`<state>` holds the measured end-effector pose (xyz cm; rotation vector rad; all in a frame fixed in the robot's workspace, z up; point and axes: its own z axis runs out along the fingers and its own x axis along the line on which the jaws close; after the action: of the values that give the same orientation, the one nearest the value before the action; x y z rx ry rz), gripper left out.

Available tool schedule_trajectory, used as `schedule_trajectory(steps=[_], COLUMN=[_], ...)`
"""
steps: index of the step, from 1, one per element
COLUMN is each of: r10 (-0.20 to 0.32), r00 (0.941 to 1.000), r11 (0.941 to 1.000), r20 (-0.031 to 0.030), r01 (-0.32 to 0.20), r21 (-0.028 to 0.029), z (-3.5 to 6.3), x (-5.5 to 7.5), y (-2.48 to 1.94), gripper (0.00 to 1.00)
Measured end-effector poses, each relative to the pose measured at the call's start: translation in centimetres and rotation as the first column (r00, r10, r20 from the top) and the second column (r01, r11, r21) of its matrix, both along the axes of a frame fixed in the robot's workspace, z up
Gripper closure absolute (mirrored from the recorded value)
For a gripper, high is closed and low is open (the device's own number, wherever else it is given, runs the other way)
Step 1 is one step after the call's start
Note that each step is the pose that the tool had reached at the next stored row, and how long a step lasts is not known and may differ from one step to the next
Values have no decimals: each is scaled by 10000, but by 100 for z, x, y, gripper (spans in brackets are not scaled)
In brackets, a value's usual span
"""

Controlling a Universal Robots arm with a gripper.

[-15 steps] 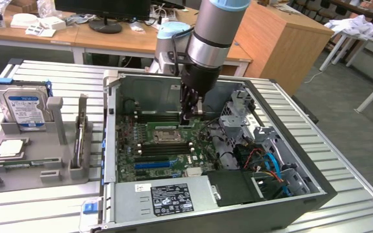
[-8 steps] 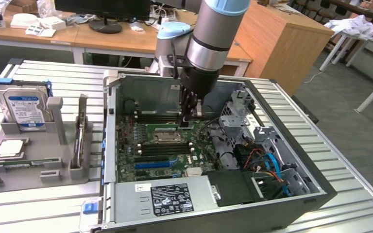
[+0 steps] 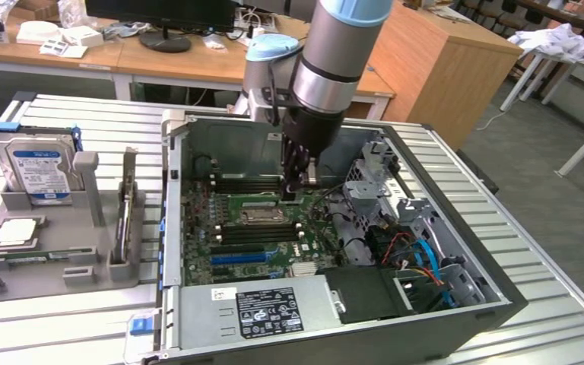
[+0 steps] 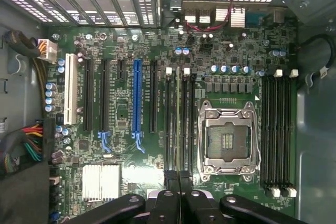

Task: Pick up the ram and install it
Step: 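Insert the ram into the slot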

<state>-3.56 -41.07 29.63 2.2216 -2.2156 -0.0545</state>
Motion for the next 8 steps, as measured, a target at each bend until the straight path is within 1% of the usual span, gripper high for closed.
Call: schedule_trajectory(steps=[8], r10=[0], r00=[10000], r11=[10000], r20=[0], r01=[0], r21=[0], z=[0], x=[0], y=[-54], gripper=[89])
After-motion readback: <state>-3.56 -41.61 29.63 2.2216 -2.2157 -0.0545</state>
